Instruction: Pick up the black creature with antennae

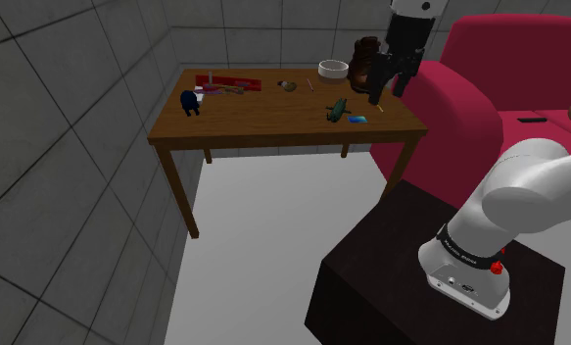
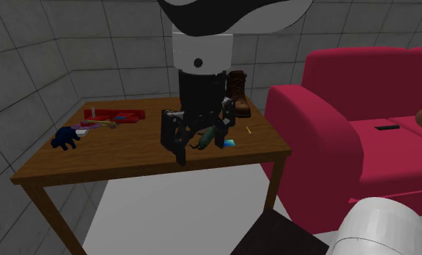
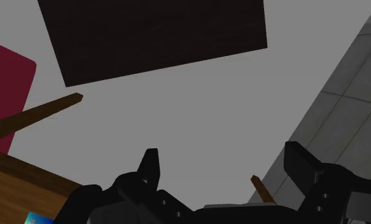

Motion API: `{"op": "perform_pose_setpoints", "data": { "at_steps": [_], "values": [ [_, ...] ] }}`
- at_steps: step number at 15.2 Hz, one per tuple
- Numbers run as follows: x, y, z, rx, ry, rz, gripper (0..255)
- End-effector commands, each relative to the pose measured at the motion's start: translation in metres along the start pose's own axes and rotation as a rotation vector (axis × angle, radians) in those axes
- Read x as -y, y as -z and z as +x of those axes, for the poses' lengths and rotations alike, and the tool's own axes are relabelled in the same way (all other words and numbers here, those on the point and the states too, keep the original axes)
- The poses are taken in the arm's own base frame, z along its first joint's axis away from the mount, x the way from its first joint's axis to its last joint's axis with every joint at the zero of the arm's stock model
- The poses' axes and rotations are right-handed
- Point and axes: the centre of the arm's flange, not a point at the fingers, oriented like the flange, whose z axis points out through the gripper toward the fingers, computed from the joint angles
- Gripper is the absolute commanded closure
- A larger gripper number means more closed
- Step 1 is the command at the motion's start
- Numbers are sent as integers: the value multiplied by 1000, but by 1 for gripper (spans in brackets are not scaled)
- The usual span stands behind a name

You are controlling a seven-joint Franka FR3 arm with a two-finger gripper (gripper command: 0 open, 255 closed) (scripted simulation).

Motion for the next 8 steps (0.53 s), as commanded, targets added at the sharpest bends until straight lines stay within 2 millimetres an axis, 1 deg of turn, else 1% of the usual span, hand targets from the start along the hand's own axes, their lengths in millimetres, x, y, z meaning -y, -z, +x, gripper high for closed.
{"op": "perform_pose_setpoints", "data": {
  "at_steps": [1,8],
  "values": [
    [0,0,0,0,0,0,0],
    [-42,-39,71,-8,-76,-2,0]
  ]
}}
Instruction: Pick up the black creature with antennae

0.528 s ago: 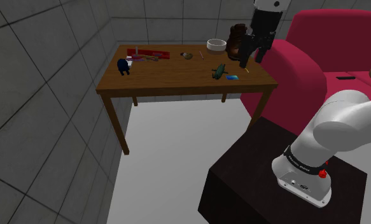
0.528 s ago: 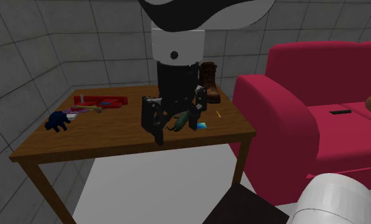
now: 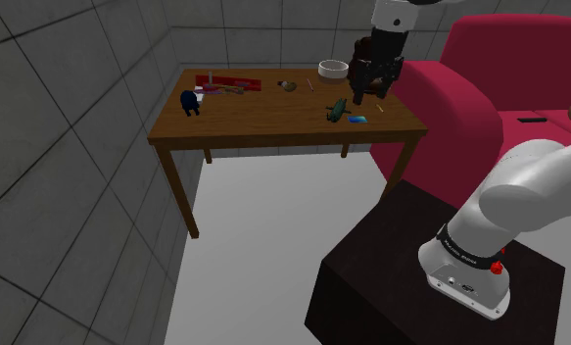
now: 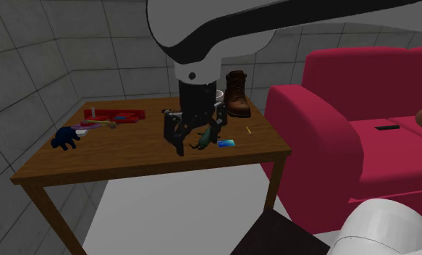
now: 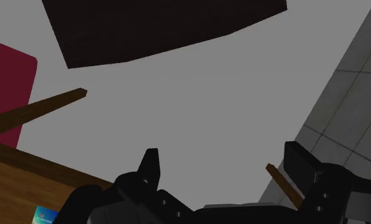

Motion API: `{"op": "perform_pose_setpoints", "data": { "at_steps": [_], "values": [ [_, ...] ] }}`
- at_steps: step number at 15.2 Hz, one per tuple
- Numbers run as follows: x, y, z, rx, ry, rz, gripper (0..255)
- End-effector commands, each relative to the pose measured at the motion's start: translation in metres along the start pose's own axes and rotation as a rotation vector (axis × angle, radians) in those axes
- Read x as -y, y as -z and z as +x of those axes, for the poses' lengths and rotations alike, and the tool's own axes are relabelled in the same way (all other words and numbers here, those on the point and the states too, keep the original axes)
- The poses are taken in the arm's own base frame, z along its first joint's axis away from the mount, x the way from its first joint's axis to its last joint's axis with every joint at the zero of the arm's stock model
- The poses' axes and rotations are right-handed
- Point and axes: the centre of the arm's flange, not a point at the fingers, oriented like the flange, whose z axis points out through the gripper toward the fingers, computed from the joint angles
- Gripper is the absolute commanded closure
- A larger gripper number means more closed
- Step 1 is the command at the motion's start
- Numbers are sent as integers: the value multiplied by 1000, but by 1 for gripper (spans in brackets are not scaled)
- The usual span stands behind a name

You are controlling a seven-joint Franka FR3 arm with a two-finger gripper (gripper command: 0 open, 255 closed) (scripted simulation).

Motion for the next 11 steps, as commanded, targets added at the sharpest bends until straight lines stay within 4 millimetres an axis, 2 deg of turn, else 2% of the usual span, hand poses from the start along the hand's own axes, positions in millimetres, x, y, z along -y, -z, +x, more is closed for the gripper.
{"op": "perform_pose_setpoints", "data": {
  "at_steps": [1,11],
  "values": [
    [-11,-11,21,-3,-22,-1,0],
    [-74,-66,121,-14,-131,-5,0]
  ]
}}
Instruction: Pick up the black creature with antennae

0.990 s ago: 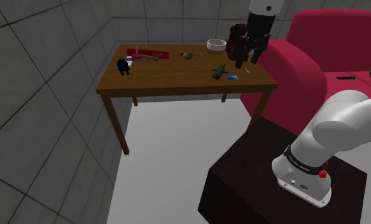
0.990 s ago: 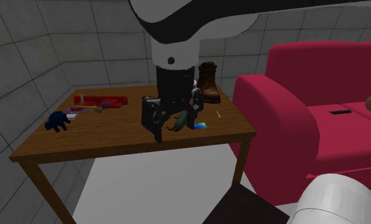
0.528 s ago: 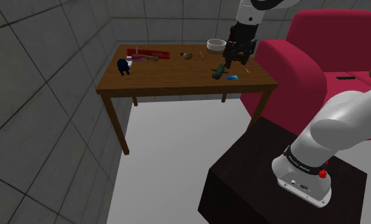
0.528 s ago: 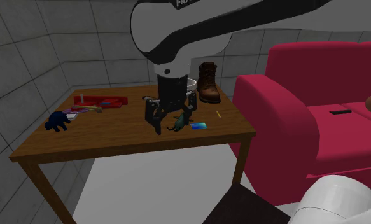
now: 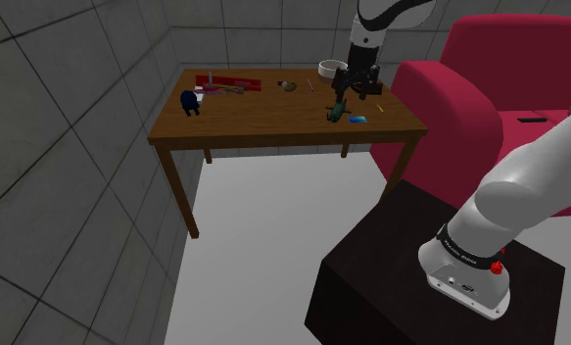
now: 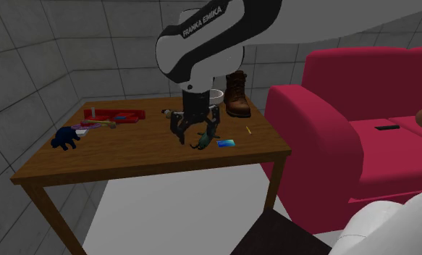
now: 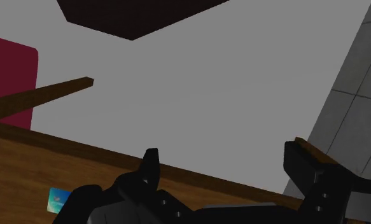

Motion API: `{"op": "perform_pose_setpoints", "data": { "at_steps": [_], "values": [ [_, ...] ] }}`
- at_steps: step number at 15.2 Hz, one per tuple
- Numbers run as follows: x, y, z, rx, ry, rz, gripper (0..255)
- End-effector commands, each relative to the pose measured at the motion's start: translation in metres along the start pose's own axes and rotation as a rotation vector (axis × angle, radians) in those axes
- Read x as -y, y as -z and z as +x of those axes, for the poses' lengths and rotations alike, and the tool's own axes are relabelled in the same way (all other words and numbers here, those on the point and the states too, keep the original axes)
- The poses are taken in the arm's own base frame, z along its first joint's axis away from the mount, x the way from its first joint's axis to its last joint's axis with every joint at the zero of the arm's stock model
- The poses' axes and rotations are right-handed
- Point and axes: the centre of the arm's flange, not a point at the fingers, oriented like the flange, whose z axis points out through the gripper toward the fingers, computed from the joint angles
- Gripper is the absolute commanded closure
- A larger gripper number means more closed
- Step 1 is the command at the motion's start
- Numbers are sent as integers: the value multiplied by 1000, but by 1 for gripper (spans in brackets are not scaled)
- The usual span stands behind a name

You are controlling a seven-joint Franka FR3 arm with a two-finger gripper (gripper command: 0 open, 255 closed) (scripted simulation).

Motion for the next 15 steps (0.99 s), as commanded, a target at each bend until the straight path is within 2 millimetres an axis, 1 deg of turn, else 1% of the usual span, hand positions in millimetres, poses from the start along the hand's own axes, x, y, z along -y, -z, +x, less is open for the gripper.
{"op": "perform_pose_setpoints", "data": {
  "at_steps": [1,8,15],
  "values": [
    [-13,-14,21,-3,-22,-1,0],
    [-56,-52,91,-11,-98,-4,0],
    [-105,-90,159,-19,-174,-6,0]
  ]
}}
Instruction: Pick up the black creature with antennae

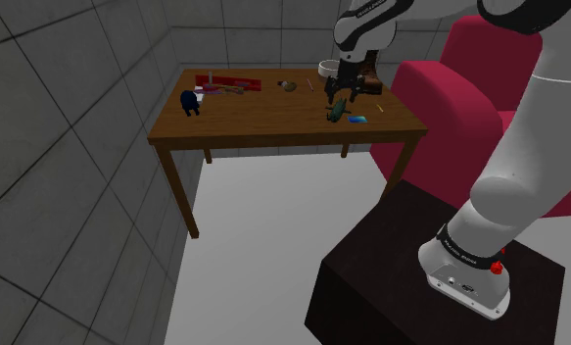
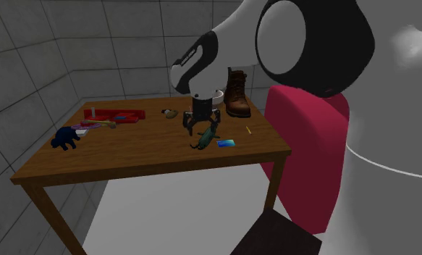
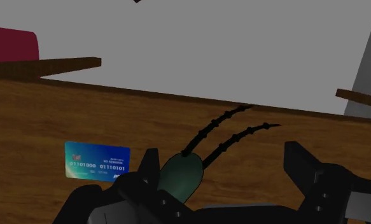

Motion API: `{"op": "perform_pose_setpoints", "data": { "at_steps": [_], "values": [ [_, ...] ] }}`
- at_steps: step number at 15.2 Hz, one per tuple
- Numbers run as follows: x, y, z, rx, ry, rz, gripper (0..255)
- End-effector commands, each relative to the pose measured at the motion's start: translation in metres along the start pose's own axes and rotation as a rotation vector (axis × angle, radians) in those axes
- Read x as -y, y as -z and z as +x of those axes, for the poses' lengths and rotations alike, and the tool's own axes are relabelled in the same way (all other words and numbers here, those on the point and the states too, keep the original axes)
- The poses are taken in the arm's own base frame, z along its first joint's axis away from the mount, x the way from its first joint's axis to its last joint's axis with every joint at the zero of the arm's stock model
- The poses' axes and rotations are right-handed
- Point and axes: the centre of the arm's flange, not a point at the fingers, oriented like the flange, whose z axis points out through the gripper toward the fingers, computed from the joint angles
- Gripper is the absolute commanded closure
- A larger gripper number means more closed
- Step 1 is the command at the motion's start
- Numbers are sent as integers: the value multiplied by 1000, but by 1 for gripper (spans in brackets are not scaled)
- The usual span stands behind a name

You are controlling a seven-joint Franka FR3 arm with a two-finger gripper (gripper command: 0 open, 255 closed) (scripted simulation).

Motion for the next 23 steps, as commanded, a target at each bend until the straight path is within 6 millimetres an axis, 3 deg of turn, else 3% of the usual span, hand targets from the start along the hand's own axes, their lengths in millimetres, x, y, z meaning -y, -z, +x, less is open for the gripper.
{"op": "perform_pose_setpoints", "data": {
  "at_steps": [1,11,19,21,22,23],
  "values": [
    [-12,-12,24,-2,-22,-1,0],
    [-76,-67,123,-14,-131,-5,0],
    [-78,-107,124,-14,-131,-5,0],
    [-78,-107,124,-14,-131,-5,0],
    [-77,-107,124,-14,-131,-5,255],
    [-77,-107,124,-14,-131,-5,255]
  ]
}}
